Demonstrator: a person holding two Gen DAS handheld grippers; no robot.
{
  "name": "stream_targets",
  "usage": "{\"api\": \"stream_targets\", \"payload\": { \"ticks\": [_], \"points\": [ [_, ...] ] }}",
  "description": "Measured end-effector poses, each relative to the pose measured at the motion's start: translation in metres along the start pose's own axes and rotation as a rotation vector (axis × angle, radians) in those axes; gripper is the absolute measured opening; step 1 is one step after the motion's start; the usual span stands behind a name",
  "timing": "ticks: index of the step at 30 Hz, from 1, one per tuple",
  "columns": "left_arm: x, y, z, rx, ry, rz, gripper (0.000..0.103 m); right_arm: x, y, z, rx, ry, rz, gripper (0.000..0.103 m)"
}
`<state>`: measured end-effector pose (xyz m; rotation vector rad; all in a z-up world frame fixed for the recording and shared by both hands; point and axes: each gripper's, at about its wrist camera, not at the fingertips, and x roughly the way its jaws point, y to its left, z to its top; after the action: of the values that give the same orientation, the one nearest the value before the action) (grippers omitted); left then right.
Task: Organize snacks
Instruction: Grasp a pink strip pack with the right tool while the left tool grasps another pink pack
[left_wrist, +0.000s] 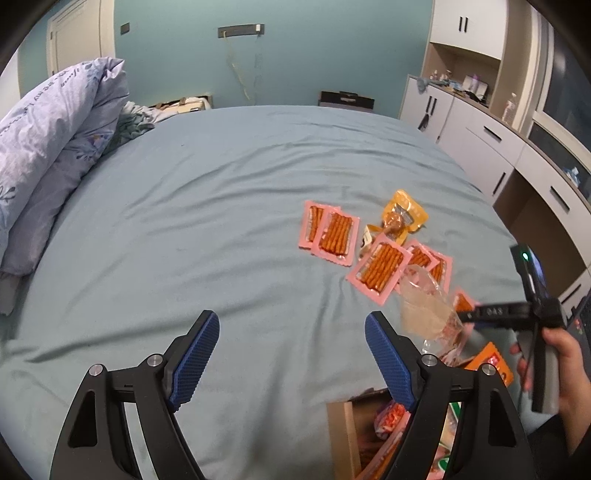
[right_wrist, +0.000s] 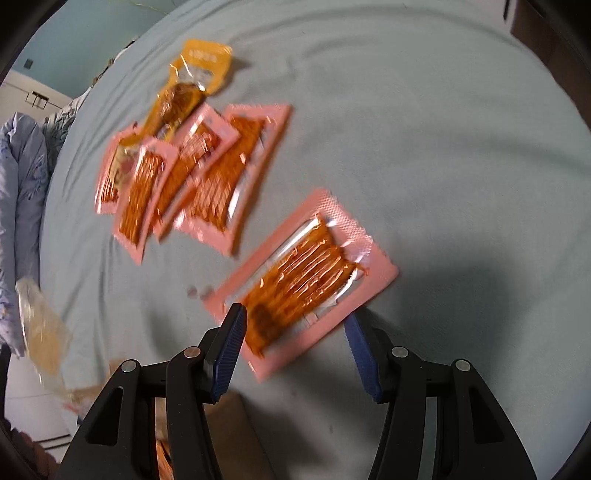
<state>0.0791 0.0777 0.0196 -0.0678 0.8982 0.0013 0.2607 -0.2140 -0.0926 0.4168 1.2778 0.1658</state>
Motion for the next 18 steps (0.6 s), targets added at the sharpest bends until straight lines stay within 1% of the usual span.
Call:
{"api": "stream_targets", "payload": {
  "ticks": [1,3,5,6,7,8,9,11,13,15,16,18],
  "points": [
    [0.001,-0.001,0.0,0.004,0.003,0.001,0.082,0.003,0.004,0.004,-0.008,-0.014,-0.003,0.058],
    [0.004,-0.004,0.0,0.012,0.009,0.004,0.082,0.007,0.011,0.009,-0.038,-0.039,-0.016,0.059],
    [0.006,-0.006,0.001,0.024,0.012,0.014,0.082,0.012,0.024,0.011,-0.12,-0.064,-0.061,0.057],
    [0.007,-0.008,0.001,0.032,0.011,0.021,0.082,0.014,0.032,0.01,-0.172,-0.084,-0.089,0.042],
    [0.008,-0.009,0.001,0.043,0.008,0.031,0.082,0.016,0.037,0.009,-0.216,-0.099,-0.091,0.036],
    [0.009,-0.011,0.001,0.051,0.006,0.039,0.082,0.015,0.038,0.007,-0.212,-0.102,-0.071,0.028],
    [0.009,-0.012,0.002,0.06,0.003,0.048,0.082,0.014,0.035,0.007,-0.194,-0.098,-0.033,0.013],
    [0.011,-0.014,0.001,0.071,-0.001,0.064,0.082,0.01,0.029,0.007,-0.156,-0.094,0.045,0.008],
    [0.013,-0.014,0.002,0.074,-0.001,0.073,0.082,0.001,0.027,0.006,-0.156,-0.125,0.061,0.005],
    [0.016,-0.014,0.003,0.078,0.001,0.079,0.082,-0.01,0.028,0.005,-0.156,-0.16,0.083,0.003],
    [0.018,-0.014,0.005,0.081,0.003,0.084,0.082,-0.018,0.027,0.004,-0.146,-0.183,0.108,0.0],
    [0.026,-0.013,0.012,0.08,0.014,0.082,0.082,-0.028,0.026,0.003,-0.134,-0.212,0.14,0.0]
  ]
}}
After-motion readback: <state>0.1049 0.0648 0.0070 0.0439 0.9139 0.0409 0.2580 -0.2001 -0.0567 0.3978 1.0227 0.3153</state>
